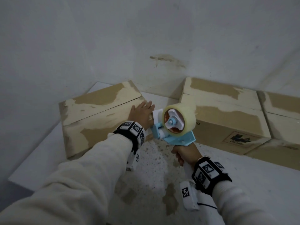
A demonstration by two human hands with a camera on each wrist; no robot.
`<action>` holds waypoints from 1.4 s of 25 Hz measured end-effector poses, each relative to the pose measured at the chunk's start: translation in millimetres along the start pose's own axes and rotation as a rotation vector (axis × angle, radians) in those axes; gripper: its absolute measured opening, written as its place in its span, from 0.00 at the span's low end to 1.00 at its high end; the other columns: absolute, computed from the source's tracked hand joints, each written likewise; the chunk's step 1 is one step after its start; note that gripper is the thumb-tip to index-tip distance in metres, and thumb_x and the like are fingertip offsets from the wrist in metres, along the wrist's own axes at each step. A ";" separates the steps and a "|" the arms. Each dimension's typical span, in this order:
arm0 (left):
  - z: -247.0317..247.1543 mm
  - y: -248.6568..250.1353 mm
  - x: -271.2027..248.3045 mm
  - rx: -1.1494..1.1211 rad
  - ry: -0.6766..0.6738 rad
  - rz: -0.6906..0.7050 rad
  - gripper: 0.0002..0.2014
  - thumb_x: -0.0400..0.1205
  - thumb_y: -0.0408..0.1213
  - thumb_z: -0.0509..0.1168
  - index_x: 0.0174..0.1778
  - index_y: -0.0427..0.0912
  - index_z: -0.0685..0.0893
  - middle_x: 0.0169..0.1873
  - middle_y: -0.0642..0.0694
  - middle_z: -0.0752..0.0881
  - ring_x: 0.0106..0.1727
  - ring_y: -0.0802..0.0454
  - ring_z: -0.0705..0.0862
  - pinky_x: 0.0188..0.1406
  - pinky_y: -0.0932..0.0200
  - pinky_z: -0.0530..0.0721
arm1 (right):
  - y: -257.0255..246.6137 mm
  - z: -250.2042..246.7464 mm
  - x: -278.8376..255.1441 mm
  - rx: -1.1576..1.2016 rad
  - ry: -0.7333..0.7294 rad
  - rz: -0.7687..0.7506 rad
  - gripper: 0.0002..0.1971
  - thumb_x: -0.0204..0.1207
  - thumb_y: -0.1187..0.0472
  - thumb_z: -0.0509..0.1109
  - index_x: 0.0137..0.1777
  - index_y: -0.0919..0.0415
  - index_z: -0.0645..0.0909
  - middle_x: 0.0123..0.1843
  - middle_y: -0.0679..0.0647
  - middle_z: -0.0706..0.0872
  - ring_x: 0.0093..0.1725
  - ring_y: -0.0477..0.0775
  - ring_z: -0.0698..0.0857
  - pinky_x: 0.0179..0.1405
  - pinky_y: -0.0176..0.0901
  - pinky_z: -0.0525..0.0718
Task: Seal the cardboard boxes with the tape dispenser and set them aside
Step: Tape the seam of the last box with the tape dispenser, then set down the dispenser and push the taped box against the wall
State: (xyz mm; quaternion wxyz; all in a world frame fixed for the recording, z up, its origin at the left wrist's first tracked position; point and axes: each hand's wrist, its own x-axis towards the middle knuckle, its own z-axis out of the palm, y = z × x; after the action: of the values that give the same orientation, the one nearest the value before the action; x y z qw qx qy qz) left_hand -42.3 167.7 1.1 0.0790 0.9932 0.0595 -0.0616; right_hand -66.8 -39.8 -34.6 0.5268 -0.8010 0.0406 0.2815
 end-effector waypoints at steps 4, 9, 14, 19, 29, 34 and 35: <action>1.5 -2.1 -2.1 0.029 0.013 0.004 0.33 0.83 0.54 0.56 0.83 0.50 0.54 0.84 0.53 0.50 0.84 0.51 0.50 0.81 0.39 0.53 | 30.4 -15.4 -8.0 -0.179 0.015 0.015 0.15 0.65 0.71 0.69 0.21 0.61 0.71 0.11 0.53 0.72 0.14 0.56 0.70 0.26 0.46 0.73; 9.3 10.5 -5.4 0.024 0.067 -0.050 0.39 0.83 0.53 0.55 0.83 0.39 0.46 0.84 0.45 0.48 0.85 0.48 0.50 0.83 0.44 0.52 | 58.9 -42.4 -13.0 -0.423 0.070 -0.050 0.11 0.67 0.66 0.72 0.31 0.54 0.74 0.30 0.54 0.82 0.31 0.55 0.81 0.34 0.43 0.75; 13.3 16.0 -3.7 0.052 0.069 -0.064 0.40 0.83 0.61 0.50 0.83 0.37 0.48 0.84 0.42 0.50 0.85 0.47 0.49 0.82 0.44 0.53 | 80.8 -65.1 -8.9 -1.079 -0.184 -0.163 0.25 0.73 0.48 0.68 0.69 0.49 0.70 0.65 0.52 0.82 0.62 0.59 0.82 0.53 0.45 0.78; 17.9 21.7 -20.9 0.085 0.089 0.051 0.39 0.83 0.61 0.49 0.82 0.38 0.51 0.84 0.43 0.52 0.84 0.49 0.51 0.81 0.47 0.53 | 91.2 -58.2 2.3 -1.284 -0.274 -0.232 0.28 0.72 0.55 0.68 0.71 0.53 0.63 0.69 0.56 0.72 0.68 0.60 0.73 0.64 0.55 0.67; 17.9 19.0 -34.2 0.088 0.038 0.190 0.44 0.79 0.63 0.56 0.83 0.40 0.48 0.84 0.45 0.48 0.85 0.51 0.47 0.82 0.50 0.48 | 85.0 -48.8 5.7 -1.427 -0.186 -0.239 0.30 0.72 0.57 0.69 0.73 0.52 0.63 0.73 0.57 0.66 0.73 0.63 0.66 0.70 0.61 0.65; 14.6 16.4 -46.8 -0.002 0.083 0.147 0.49 0.77 0.65 0.58 0.83 0.37 0.44 0.84 0.43 0.44 0.85 0.47 0.43 0.83 0.47 0.46 | 55.1 -47.2 -0.8 -1.225 -0.150 -0.204 0.28 0.75 0.66 0.64 0.76 0.55 0.63 0.77 0.58 0.65 0.76 0.62 0.65 0.72 0.57 0.69; 12.8 13.0 -51.2 -0.027 0.117 0.117 0.48 0.78 0.65 0.57 0.83 0.36 0.47 0.84 0.42 0.46 0.85 0.47 0.45 0.83 0.46 0.47 | 43.0 -45.6 -0.1 -1.099 -0.106 -0.264 0.26 0.74 0.70 0.64 0.72 0.58 0.69 0.74 0.60 0.69 0.73 0.63 0.69 0.69 0.55 0.72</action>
State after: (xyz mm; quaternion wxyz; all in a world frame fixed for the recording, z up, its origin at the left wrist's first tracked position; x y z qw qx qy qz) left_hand -92.5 147.3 -2.7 0.0924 0.9957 0.0066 0.0020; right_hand -63.9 -98.3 -56.8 0.0644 -0.9405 -0.2389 0.2327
